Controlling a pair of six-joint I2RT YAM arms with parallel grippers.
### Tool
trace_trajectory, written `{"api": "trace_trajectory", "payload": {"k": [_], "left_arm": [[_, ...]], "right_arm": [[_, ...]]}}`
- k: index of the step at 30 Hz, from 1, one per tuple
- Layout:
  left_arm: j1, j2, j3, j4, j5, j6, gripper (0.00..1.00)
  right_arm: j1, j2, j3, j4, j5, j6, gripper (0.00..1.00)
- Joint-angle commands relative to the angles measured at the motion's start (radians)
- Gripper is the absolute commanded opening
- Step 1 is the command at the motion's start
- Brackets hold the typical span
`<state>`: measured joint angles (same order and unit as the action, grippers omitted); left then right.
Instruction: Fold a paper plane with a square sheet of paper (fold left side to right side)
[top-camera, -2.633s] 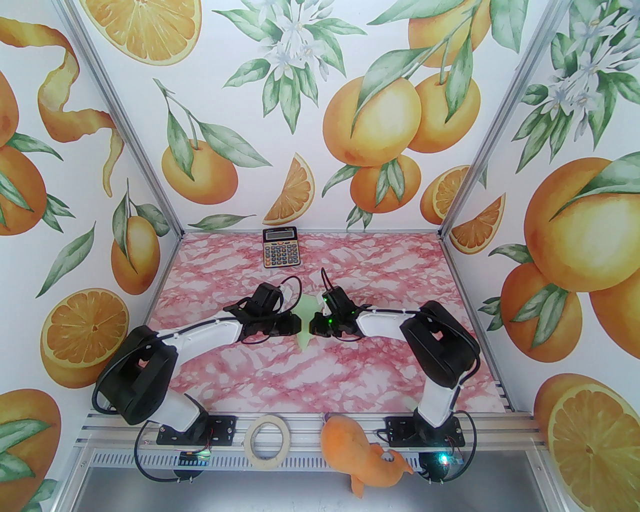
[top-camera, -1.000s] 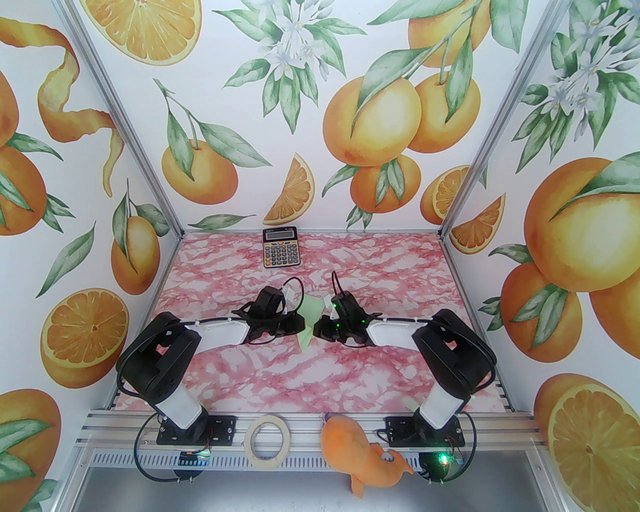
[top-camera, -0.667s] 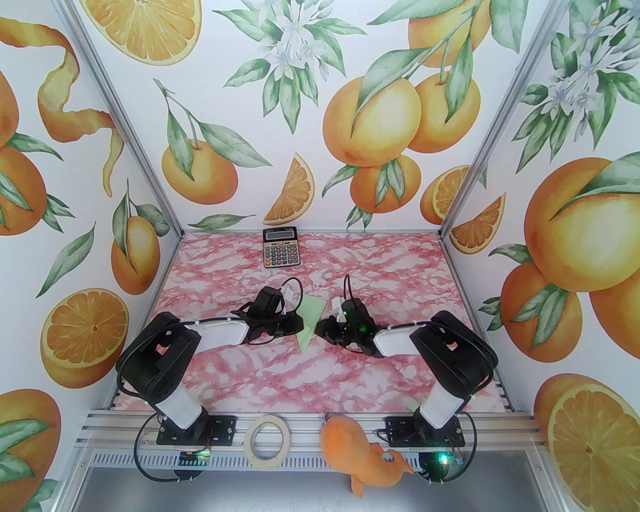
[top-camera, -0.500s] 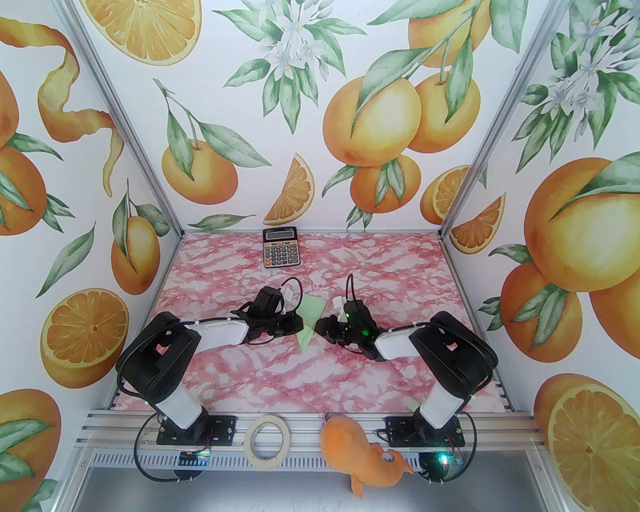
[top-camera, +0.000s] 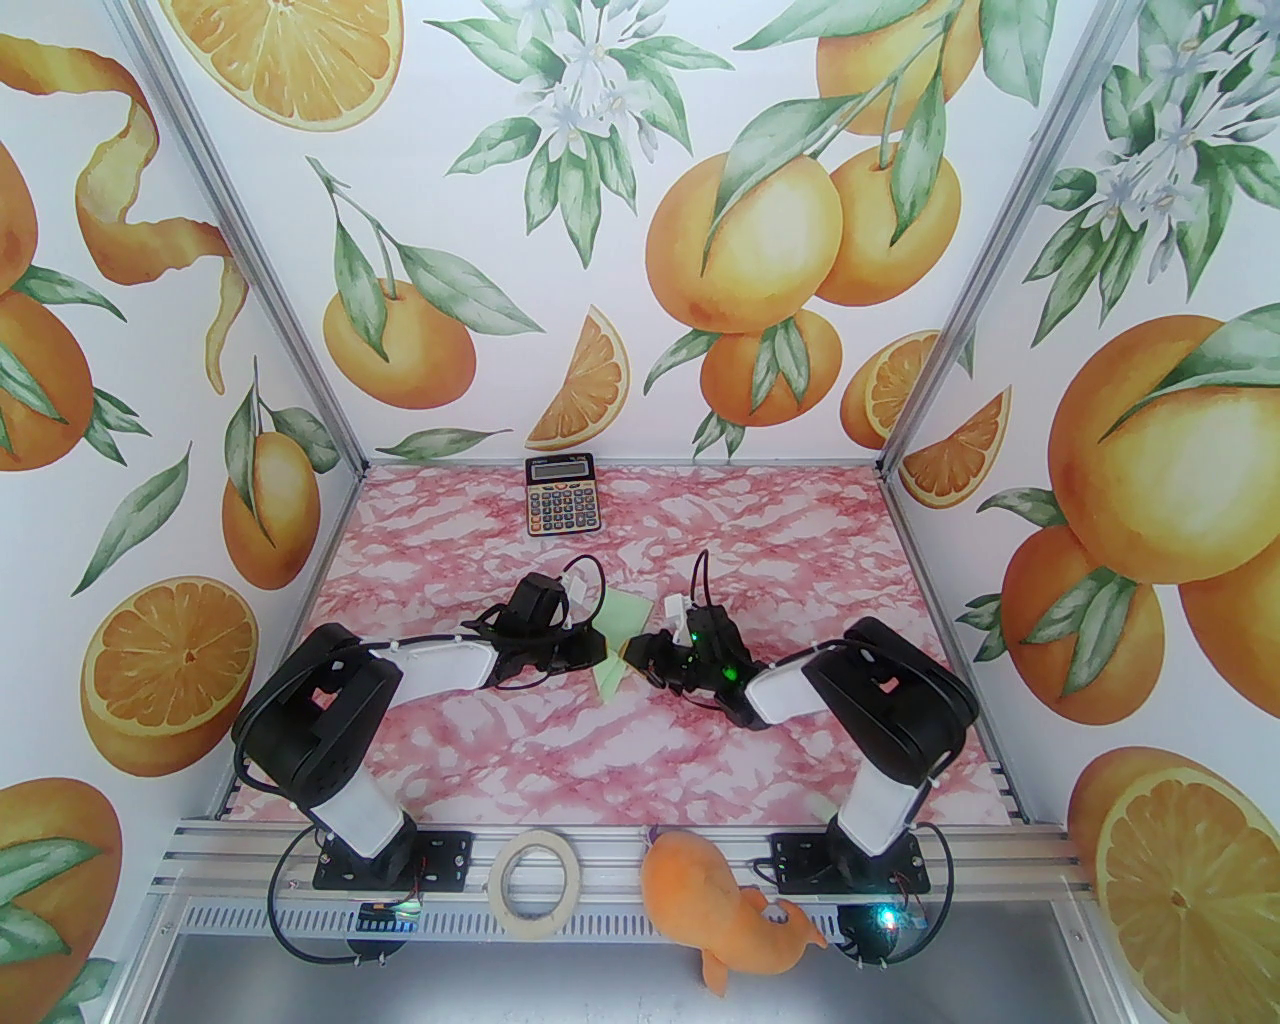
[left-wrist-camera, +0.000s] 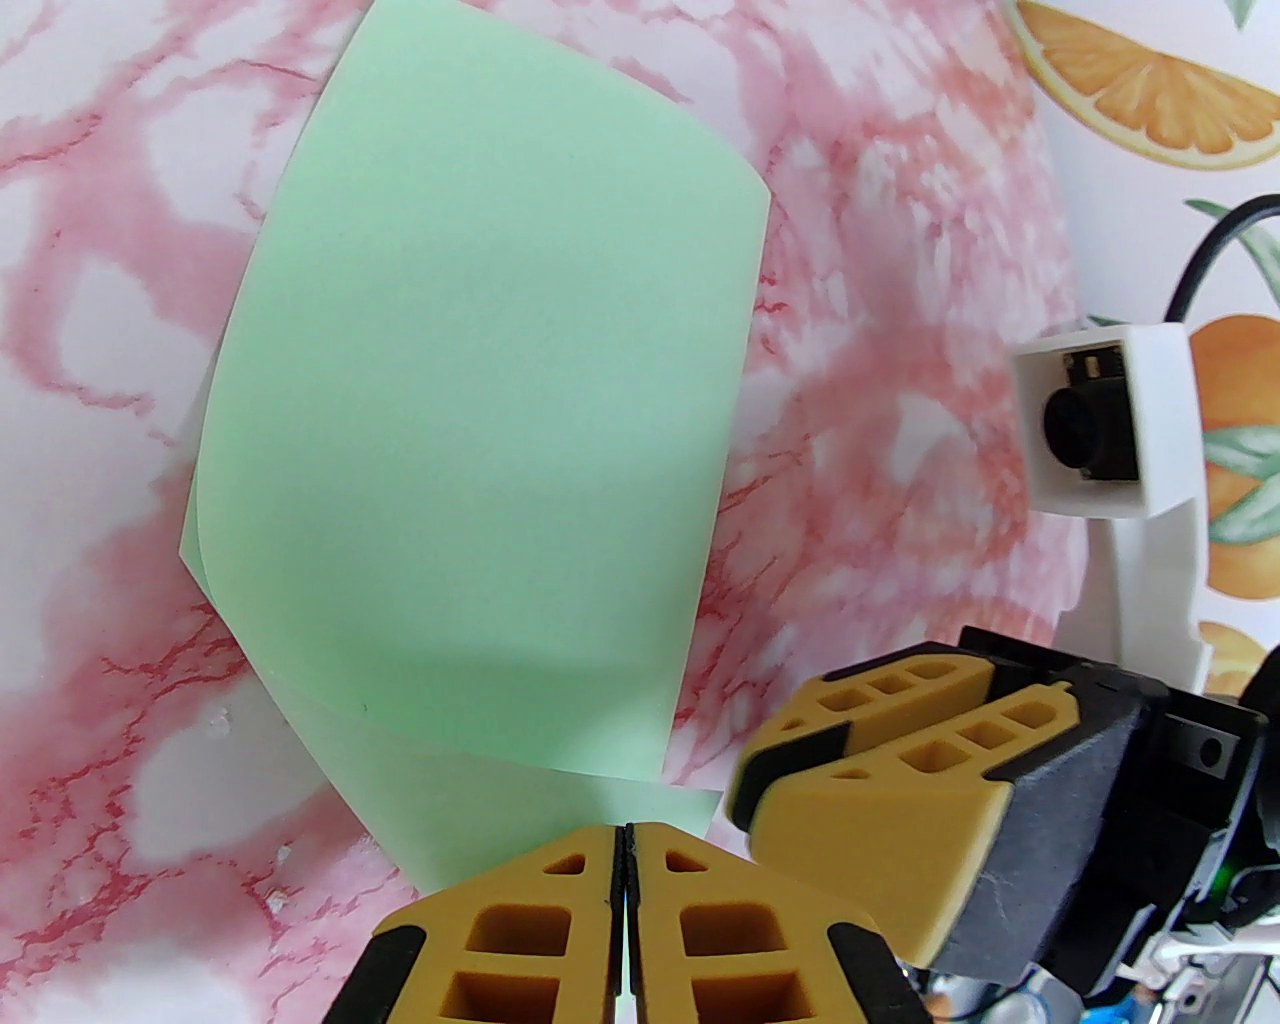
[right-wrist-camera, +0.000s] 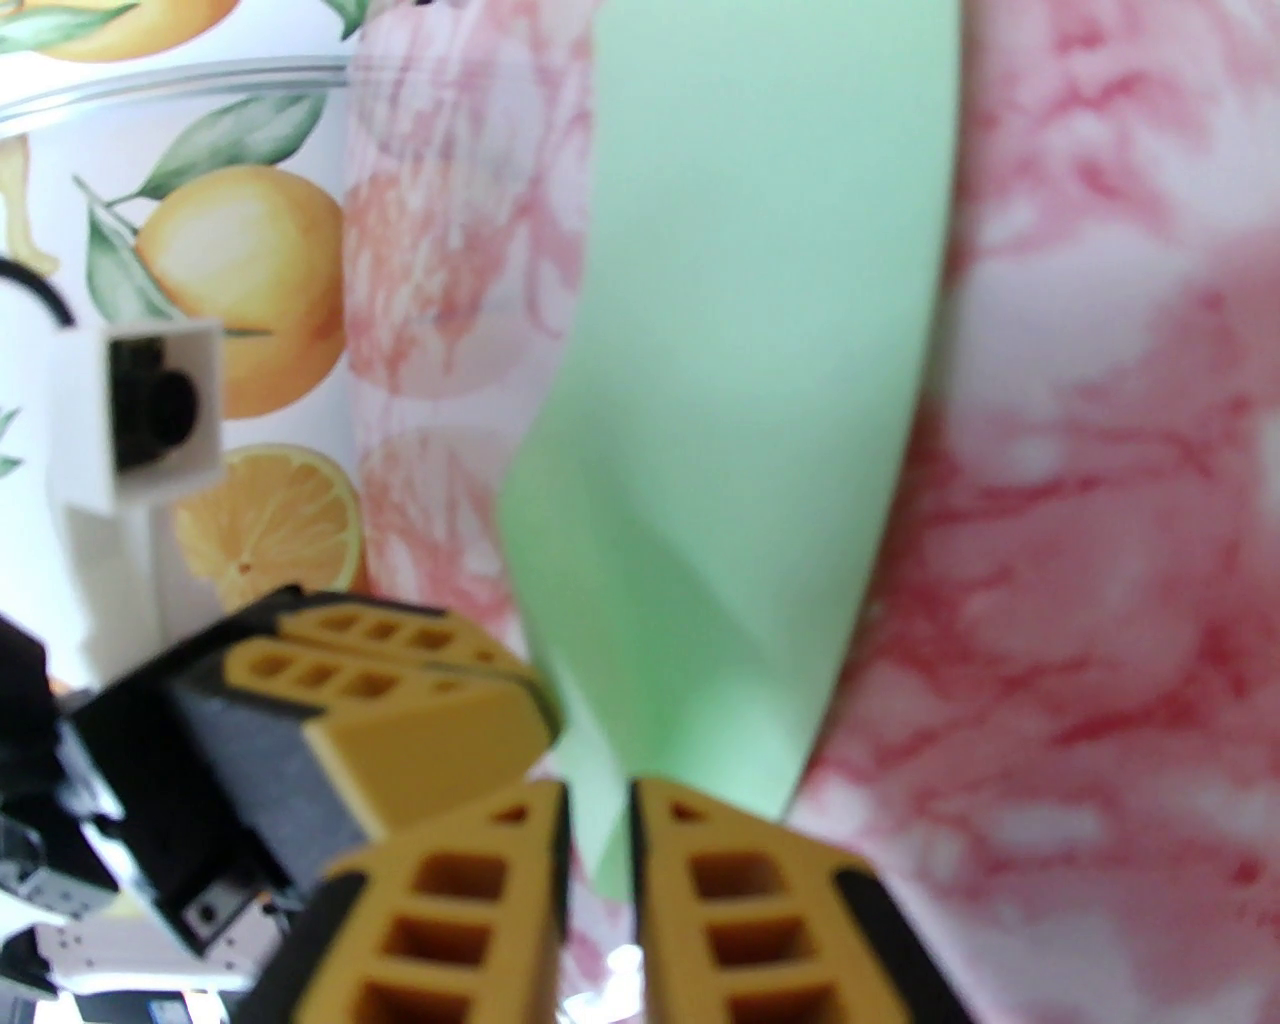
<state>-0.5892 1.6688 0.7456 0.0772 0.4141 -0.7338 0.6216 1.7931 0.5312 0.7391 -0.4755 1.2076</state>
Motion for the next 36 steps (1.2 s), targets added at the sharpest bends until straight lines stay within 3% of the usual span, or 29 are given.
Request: {"api": "trace_trajectory", "payload": {"k": [1, 14, 20, 31, 36], "left_arm": [[0.007, 0.006, -0.005, 0.006, -0.003, -0.004, 0.11], [0.007, 0.008, -0.005, 0.010, 0.004, -0.005, 0.10], [0.007, 0.006, -0.004, 0.006, 0.006, -0.003, 0.11], [0.008, -0.044, -0.011, -0.033, 0.014, 0.017, 0.13], [0.003, -0.055, -0.038, -0.024, 0.035, 0.016, 0.13]], "right_arm": [[0.009, 0.022, 0.024, 0.046, 0.002, 0.012, 0.20], [0.017, 0.047, 0.057, 0.024, -0.007, 0.002, 0.16], [0.016, 0.036, 0.072, -0.033, 0.007, -0.028, 0.00], [-0.012, -0.005, 0.148, -0.293, 0.031, -0.182, 0.00], [-0.028, 0.014, 0.162, -0.301, 0.016, -0.196, 0.00]]}}
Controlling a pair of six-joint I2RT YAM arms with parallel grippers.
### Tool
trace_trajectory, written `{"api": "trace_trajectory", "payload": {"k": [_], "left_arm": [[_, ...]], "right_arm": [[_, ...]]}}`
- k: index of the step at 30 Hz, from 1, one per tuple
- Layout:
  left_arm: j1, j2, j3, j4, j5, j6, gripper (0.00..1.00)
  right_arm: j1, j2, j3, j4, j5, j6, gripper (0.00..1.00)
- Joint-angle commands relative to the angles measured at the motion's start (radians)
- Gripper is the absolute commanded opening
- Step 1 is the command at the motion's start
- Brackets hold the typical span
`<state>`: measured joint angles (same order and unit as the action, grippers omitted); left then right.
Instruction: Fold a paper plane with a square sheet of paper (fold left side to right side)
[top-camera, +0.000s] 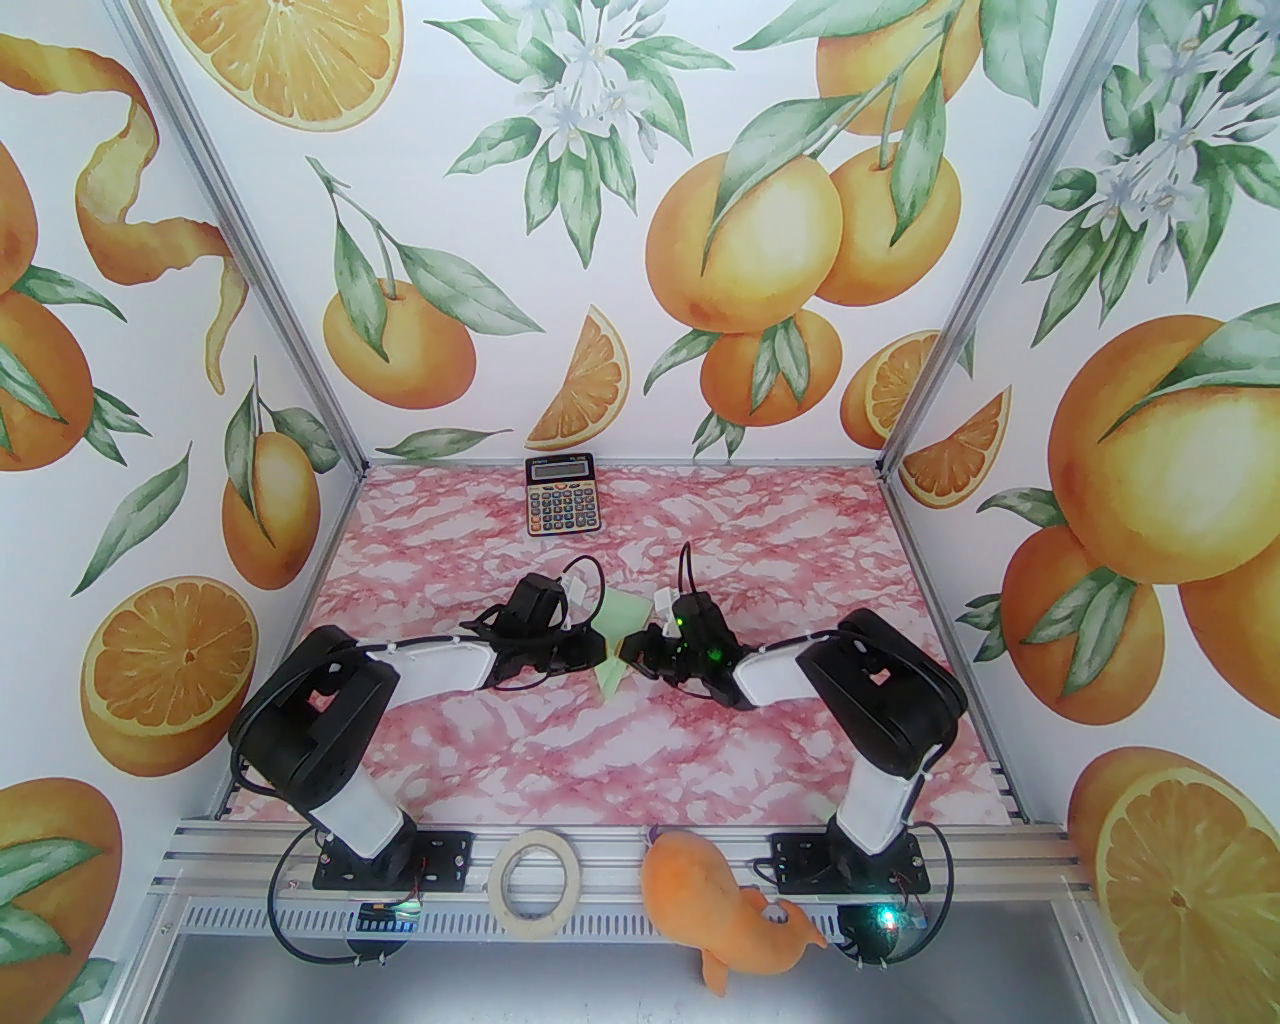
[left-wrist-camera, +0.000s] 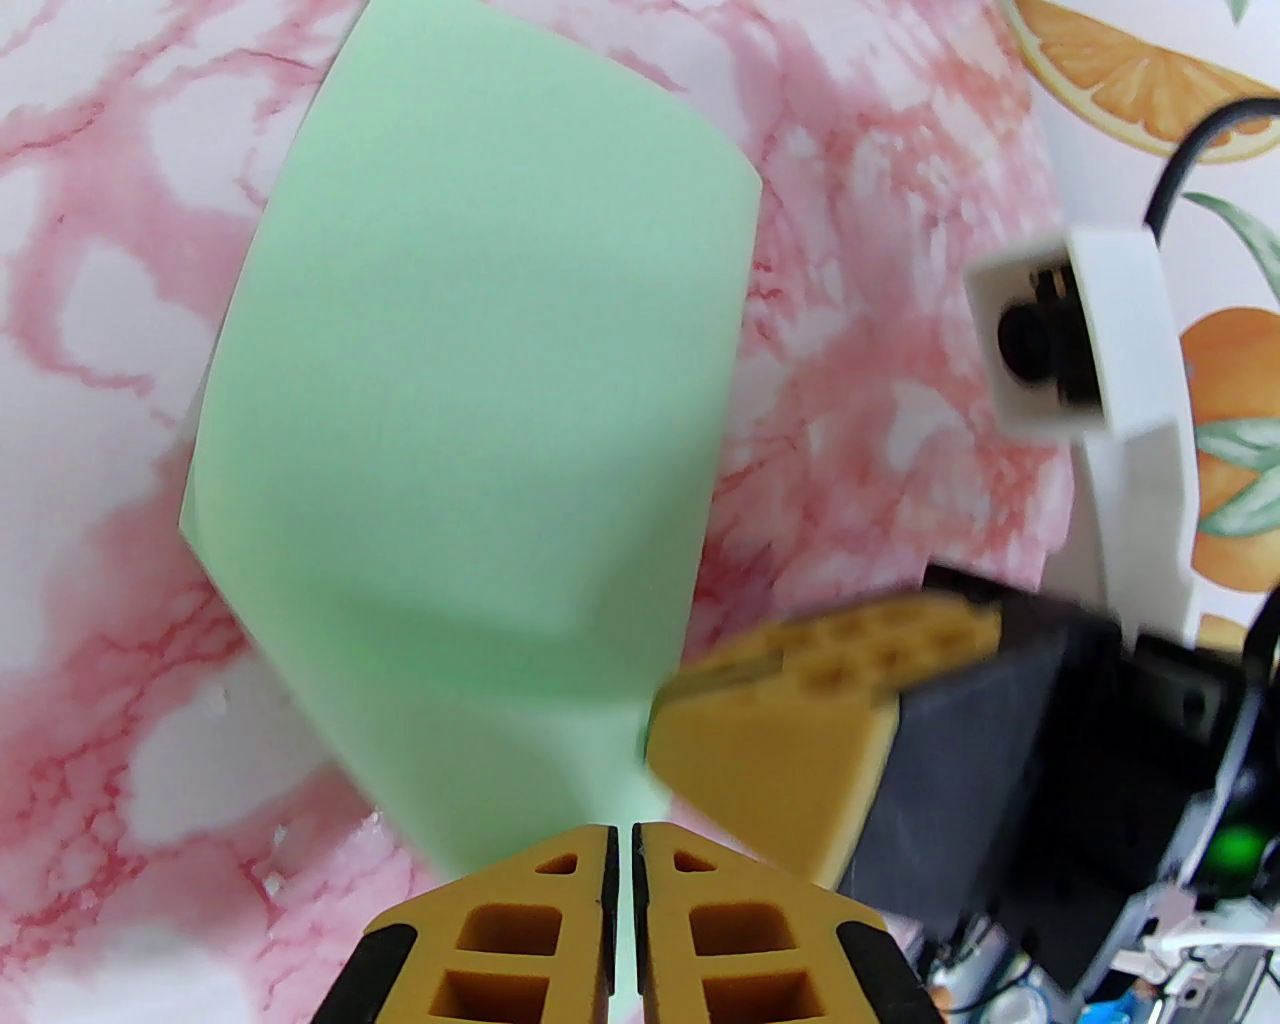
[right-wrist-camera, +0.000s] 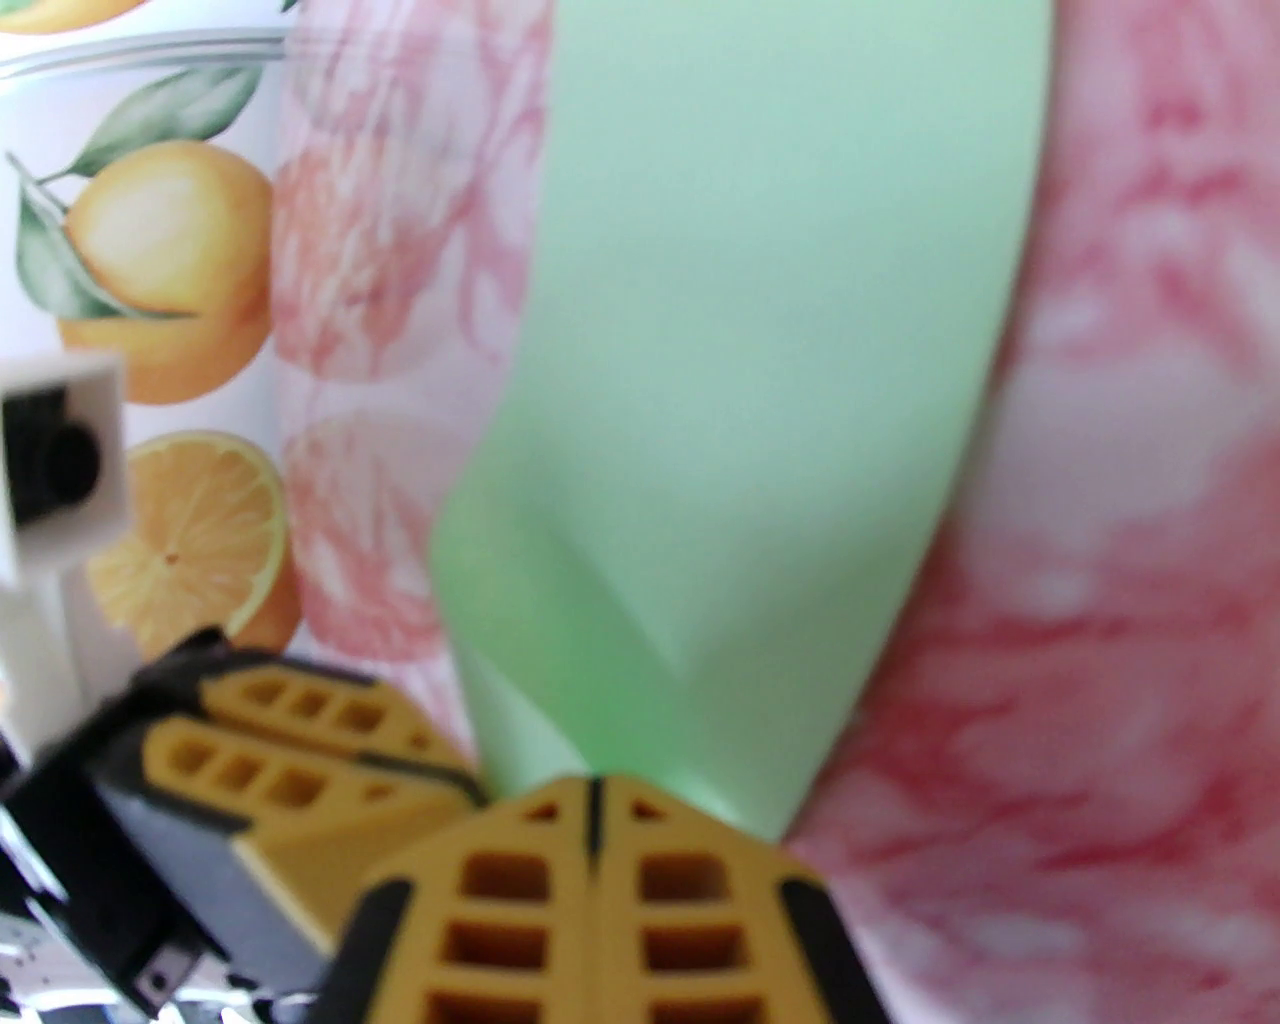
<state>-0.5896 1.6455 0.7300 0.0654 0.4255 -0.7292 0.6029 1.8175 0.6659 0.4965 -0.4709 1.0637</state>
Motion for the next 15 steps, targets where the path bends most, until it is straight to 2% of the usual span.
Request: {"api": "trace_trajectory", "payload": {"k": [1, 15], "left_arm": [[0.000, -0.033, -0.026, -0.010, 0.028, 0.012, 0.13], [-0.022, 0.018, -0.029, 0.011, 0.061, 0.020, 0.14]], "right_arm": [[-0.010, -0.008, 0.033, -0.065, 0.010, -0.057, 0.00], [-0.022, 0.015, 0.060, -0.108, 0.012, -0.098, 0.00]]}}
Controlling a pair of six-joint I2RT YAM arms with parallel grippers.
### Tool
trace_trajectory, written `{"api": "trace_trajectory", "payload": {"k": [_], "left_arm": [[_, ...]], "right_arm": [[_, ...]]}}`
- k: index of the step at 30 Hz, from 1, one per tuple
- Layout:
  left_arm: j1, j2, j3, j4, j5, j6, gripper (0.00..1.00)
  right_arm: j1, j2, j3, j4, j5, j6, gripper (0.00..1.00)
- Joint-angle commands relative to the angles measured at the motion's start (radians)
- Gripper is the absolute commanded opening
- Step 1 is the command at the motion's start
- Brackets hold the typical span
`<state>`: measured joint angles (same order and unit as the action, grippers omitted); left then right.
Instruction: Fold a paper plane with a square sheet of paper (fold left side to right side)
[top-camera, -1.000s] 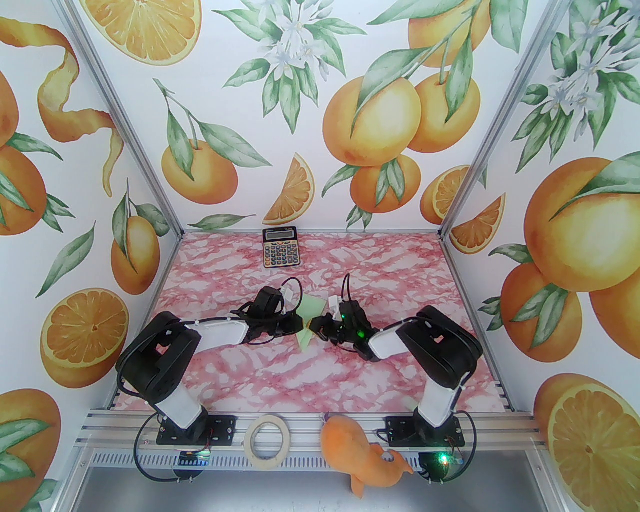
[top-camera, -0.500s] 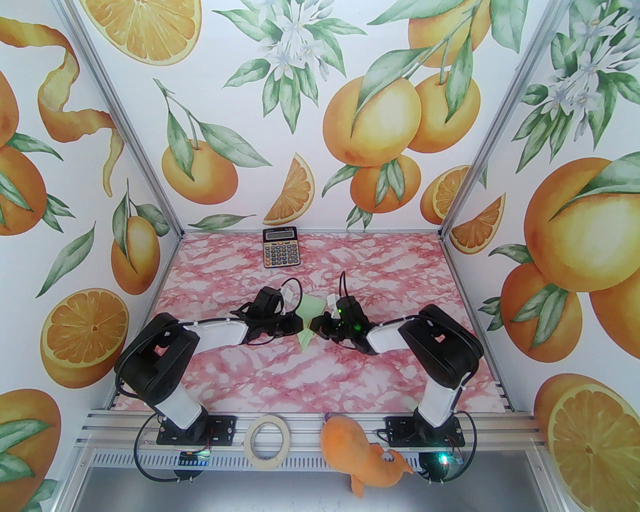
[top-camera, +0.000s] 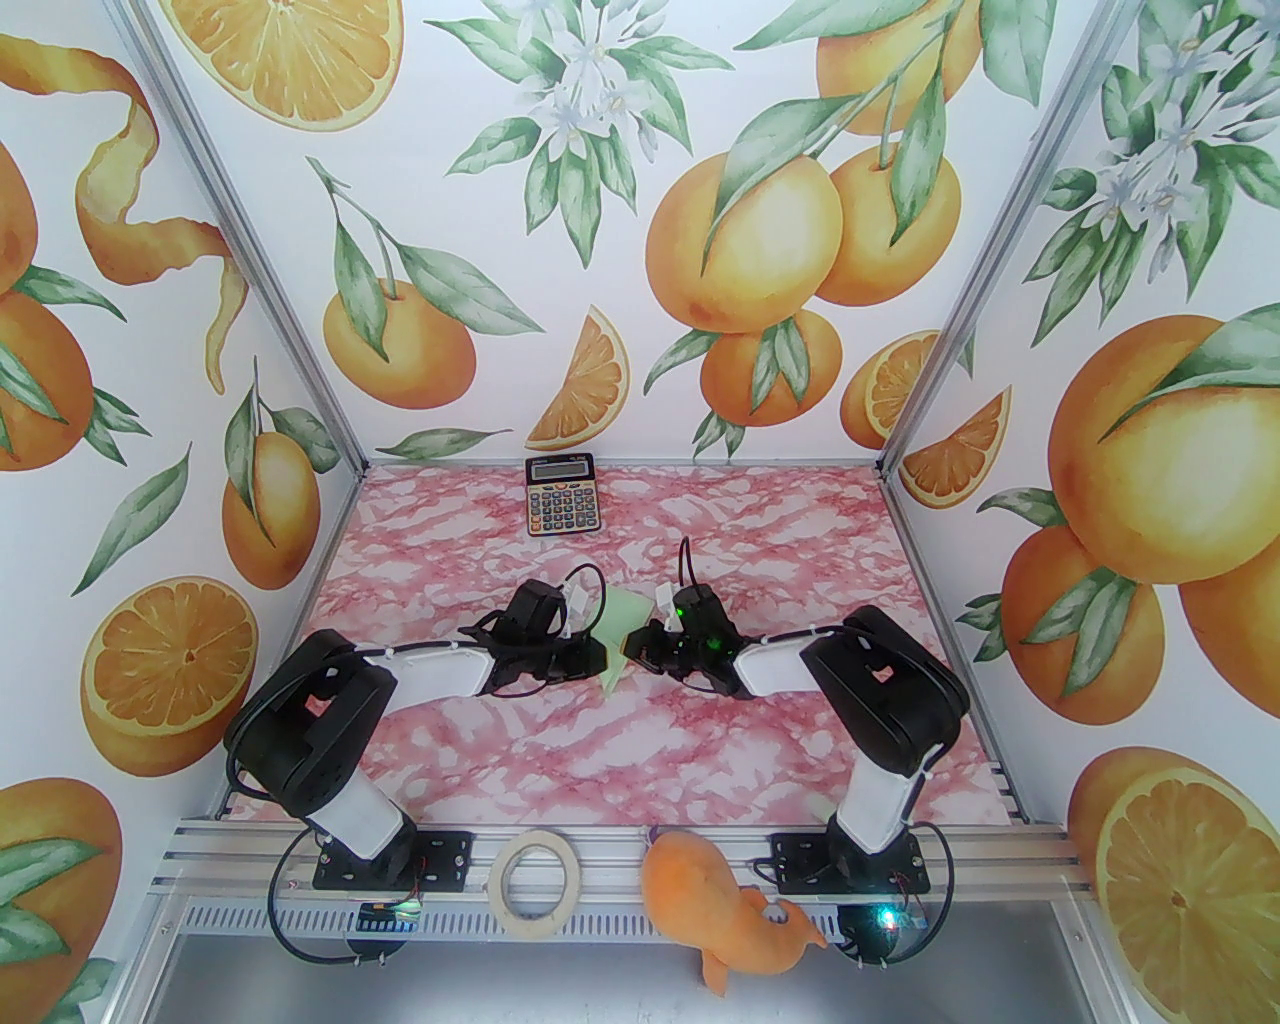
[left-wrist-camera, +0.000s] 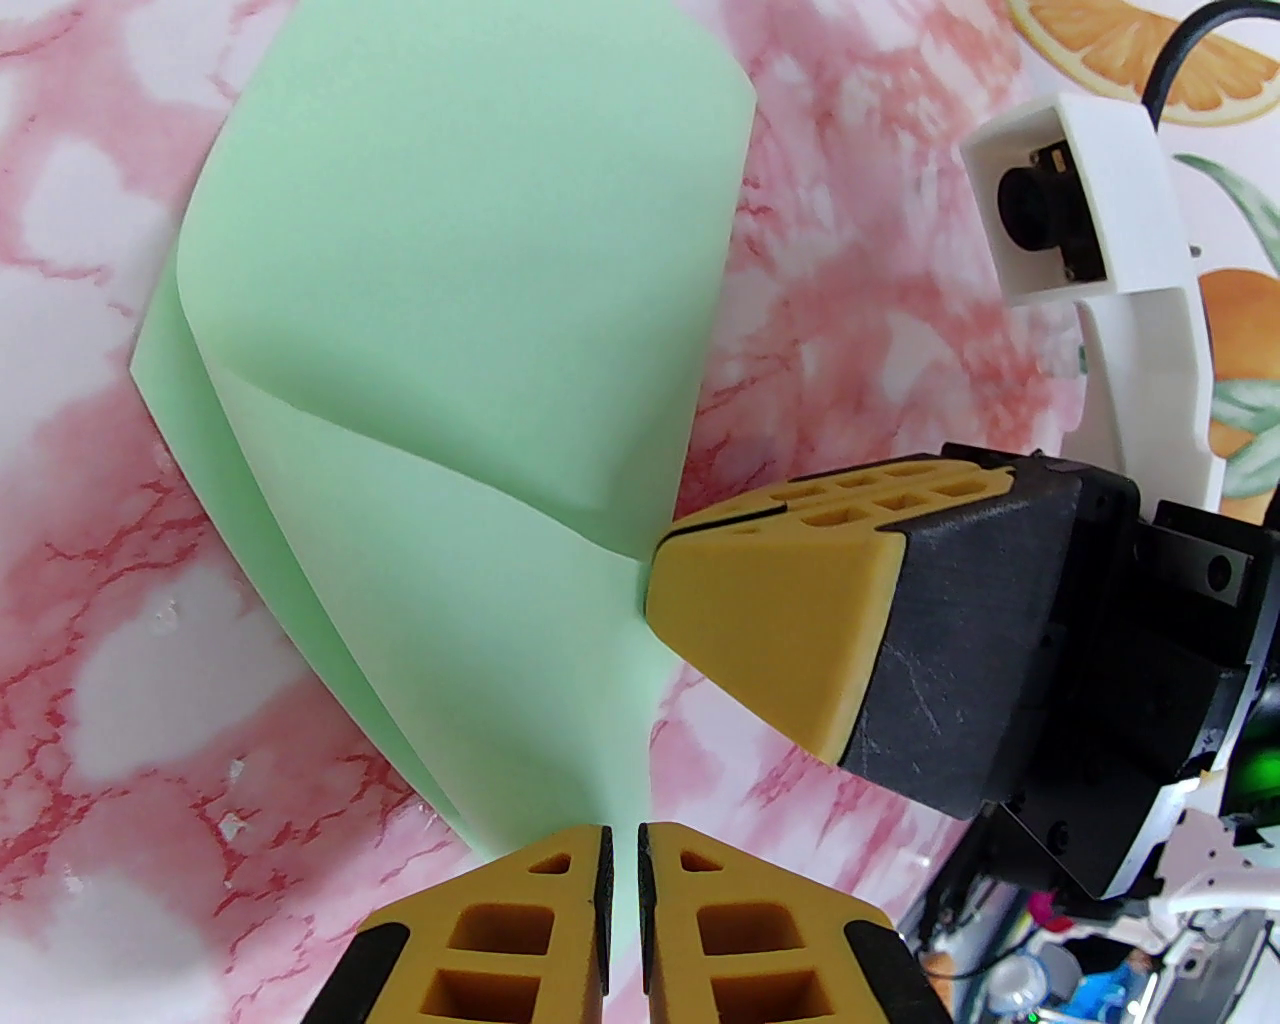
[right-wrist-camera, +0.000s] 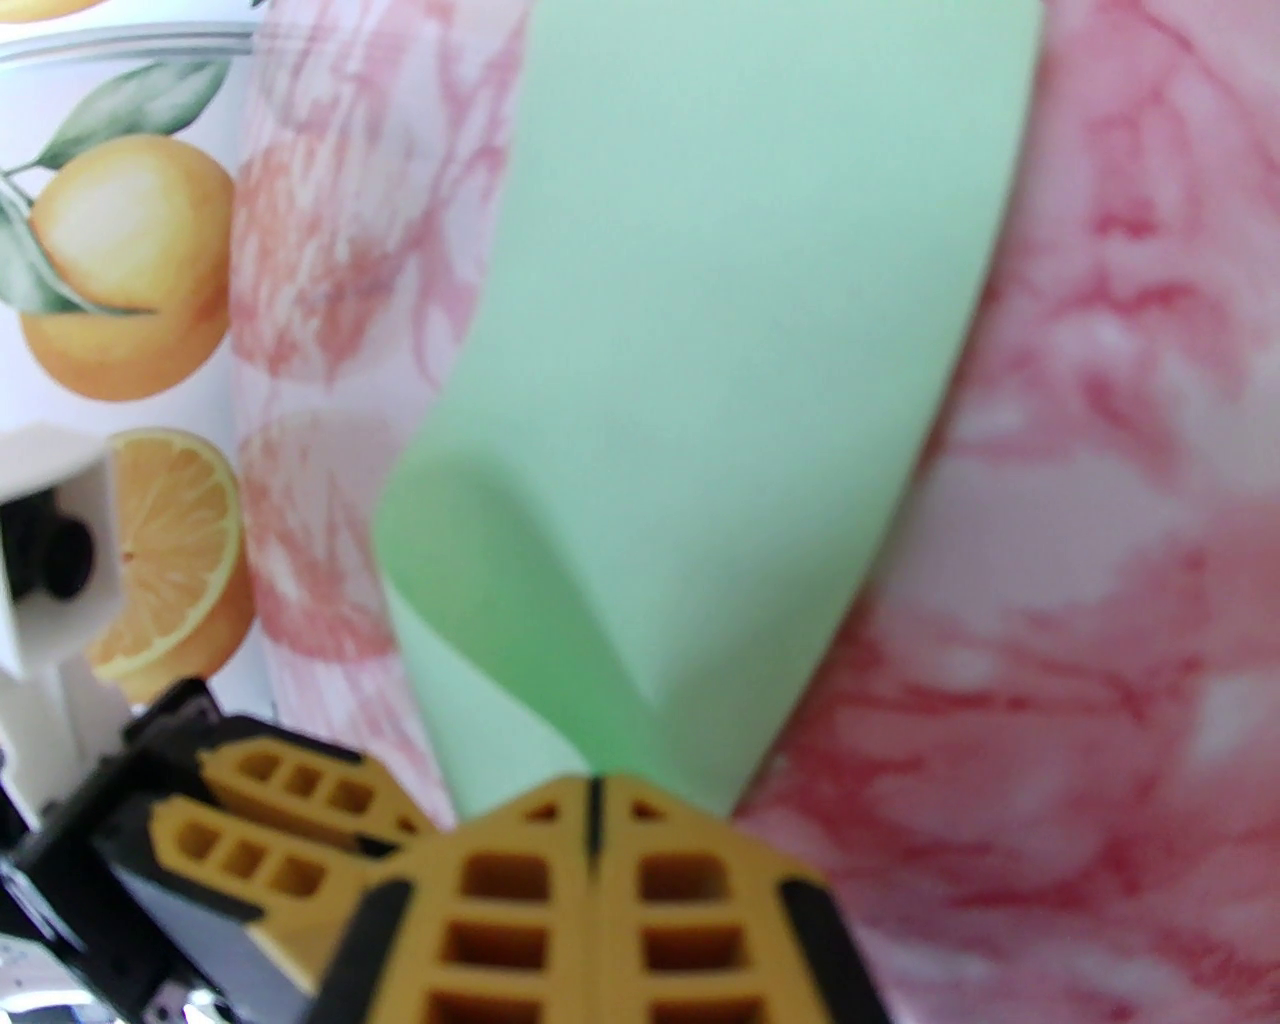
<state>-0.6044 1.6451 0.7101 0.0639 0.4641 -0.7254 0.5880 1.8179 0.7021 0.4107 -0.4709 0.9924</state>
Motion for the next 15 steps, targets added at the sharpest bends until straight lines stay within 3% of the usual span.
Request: {"api": "trace_trajectory", "payload": {"k": [1, 15], "left_arm": [[-0.010, 0.024, -0.009, 0.016, 0.025, 0.015, 0.14], [-0.027, 0.056, -0.004, 0.030, 0.034, 0.012, 0.15]], "right_arm": [[-0.008, 0.014, 0.025, -0.024, 0.012, -0.029, 0.00], [-0.022, 0.026, 0.048, -0.052, 0.014, -0.051, 0.00]]}}
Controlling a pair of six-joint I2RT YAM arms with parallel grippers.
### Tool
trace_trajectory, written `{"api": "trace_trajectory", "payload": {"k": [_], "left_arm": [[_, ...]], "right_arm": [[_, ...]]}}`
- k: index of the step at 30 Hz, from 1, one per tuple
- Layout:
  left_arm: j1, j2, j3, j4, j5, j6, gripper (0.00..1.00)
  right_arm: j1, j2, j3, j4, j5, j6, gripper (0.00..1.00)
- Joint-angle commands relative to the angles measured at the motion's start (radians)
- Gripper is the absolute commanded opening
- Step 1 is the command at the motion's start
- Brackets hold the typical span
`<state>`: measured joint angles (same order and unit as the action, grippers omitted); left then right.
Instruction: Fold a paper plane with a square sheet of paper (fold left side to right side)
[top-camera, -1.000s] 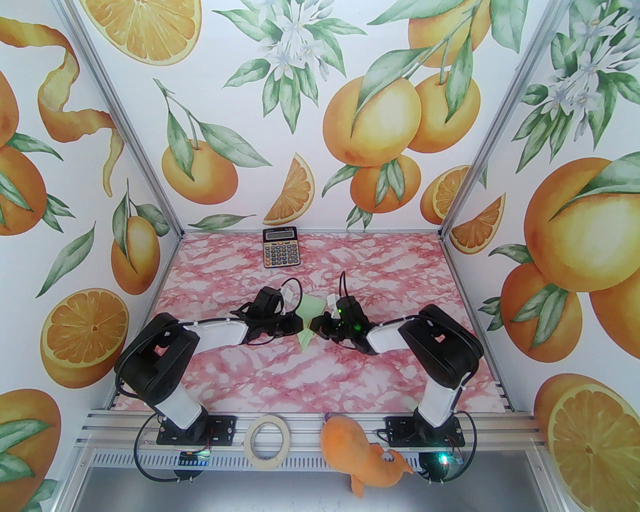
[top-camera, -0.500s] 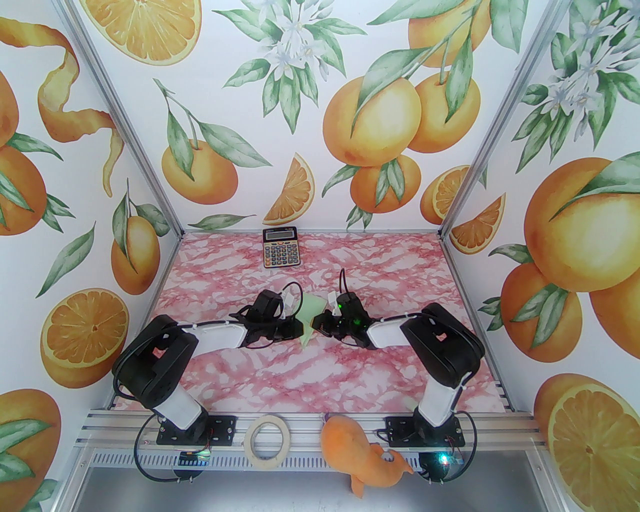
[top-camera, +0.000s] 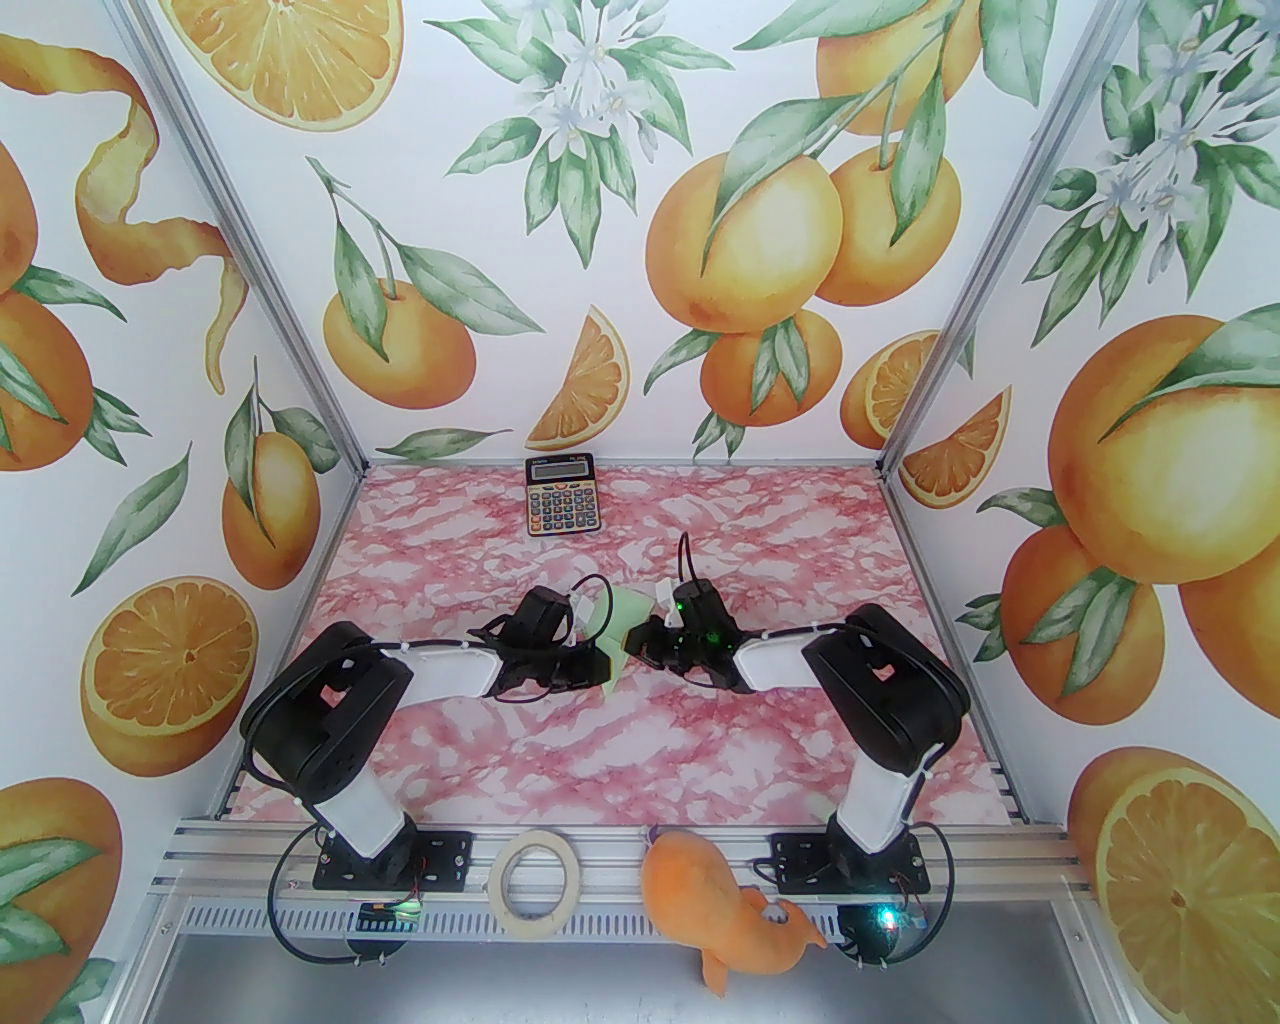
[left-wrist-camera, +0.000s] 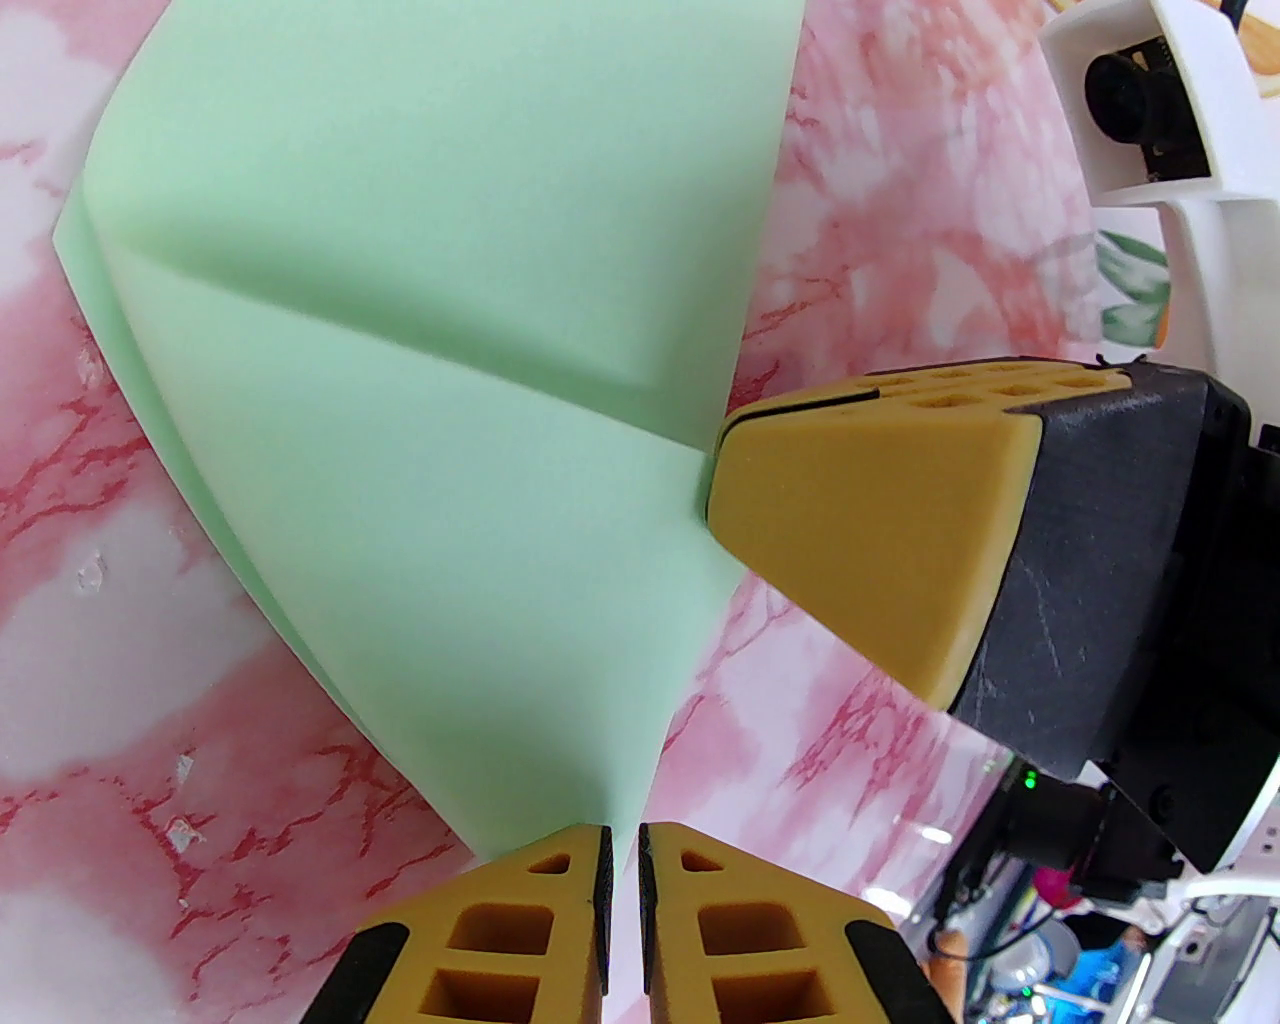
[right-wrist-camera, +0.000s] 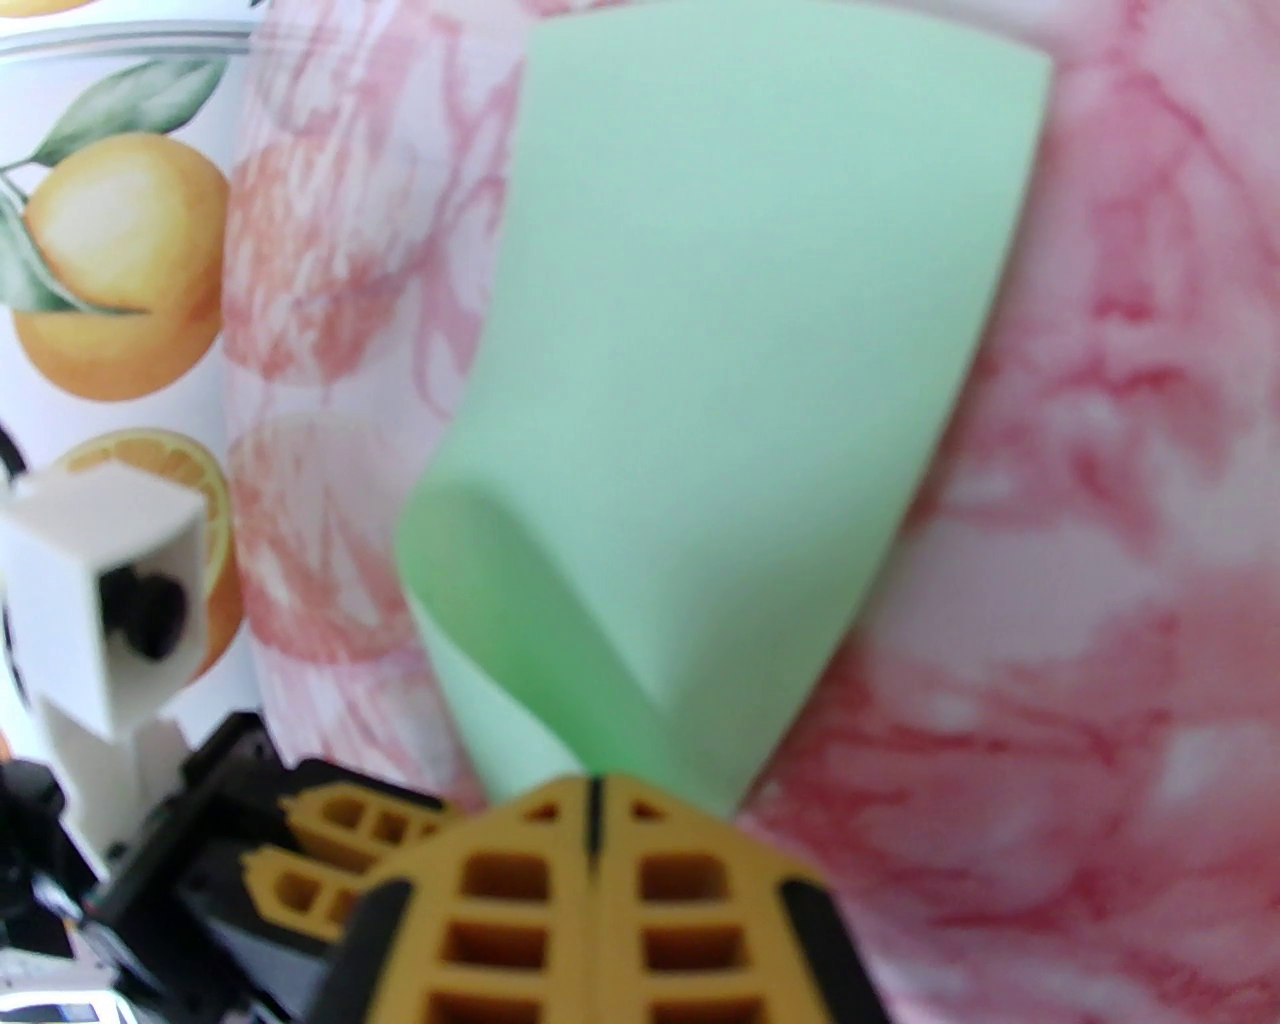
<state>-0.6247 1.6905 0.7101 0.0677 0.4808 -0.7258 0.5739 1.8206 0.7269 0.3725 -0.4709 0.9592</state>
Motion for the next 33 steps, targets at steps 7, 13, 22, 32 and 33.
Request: {"api": "trace_trajectory", "payload": {"k": [7, 13, 22, 32, 33], "left_arm": [[-0.006, 0.015, -0.002, 0.029, 0.020, 0.012, 0.15], [-0.009, 0.021, 0.000, 0.032, 0.026, 0.012, 0.15], [-0.010, 0.028, 0.003, 0.031, 0.029, 0.013, 0.15], [-0.011, 0.040, 0.009, 0.031, 0.034, 0.016, 0.15], [-0.010, 0.040, 0.009, 0.031, 0.032, 0.015, 0.15]], "right_arm": [[-0.010, 0.029, 0.027, -0.020, 0.014, -0.023, 0.00], [-0.015, 0.034, 0.037, -0.025, 0.012, -0.027, 0.00], [-0.021, 0.038, 0.045, -0.035, 0.011, -0.033, 0.00], [-0.022, 0.045, 0.043, -0.035, 0.011, -0.031, 0.00], [-0.022, 0.046, 0.042, -0.036, 0.010, -0.031, 0.00]]}}
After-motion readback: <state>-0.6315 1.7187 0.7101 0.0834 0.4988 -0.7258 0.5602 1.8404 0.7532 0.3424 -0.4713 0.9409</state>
